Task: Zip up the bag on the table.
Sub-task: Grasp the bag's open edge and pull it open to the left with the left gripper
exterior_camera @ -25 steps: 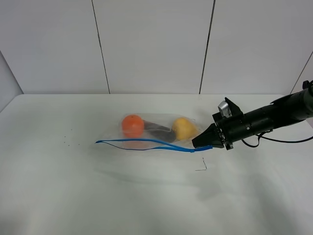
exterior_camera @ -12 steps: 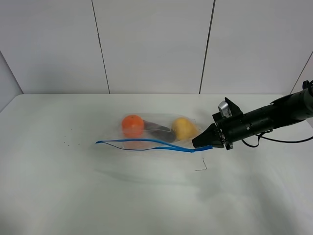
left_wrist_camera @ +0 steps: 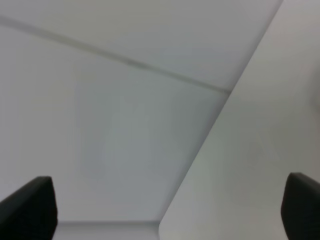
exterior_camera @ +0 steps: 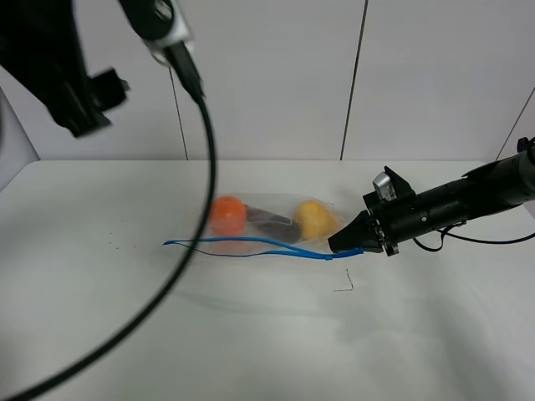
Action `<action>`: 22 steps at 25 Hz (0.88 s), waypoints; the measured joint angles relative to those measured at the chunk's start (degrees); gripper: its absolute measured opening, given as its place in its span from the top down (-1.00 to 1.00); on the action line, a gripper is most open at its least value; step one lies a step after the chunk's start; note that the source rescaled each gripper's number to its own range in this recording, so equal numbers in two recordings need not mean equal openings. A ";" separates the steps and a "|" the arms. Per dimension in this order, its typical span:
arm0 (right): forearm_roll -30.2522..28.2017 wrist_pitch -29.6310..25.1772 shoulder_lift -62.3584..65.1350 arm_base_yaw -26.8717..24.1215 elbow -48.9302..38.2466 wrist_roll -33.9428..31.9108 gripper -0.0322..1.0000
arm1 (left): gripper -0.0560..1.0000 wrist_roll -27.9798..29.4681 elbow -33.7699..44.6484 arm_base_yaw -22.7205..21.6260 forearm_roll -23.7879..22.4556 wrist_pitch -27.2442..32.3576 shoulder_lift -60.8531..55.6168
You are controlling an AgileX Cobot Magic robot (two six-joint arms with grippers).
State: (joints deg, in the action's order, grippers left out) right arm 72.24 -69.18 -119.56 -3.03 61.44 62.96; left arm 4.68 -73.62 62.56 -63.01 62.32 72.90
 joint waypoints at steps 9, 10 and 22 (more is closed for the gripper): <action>0.46 0.00 0.00 0.00 0.00 -0.84 0.94 | -1.00 25.41 17.42 9.90 -14.90 -7.21 15.72; 0.57 -0.05 0.00 0.00 0.00 -1.18 0.94 | -1.00 27.76 18.13 10.55 -16.21 -7.50 17.94; 1.51 -0.15 0.00 0.00 0.00 -4.44 0.94 | -1.00 41.22 18.74 11.27 -33.99 -15.54 36.09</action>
State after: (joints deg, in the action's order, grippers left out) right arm 73.75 -69.33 -119.56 -3.03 61.44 58.52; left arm 45.89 -54.88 73.82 -97.01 46.78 108.99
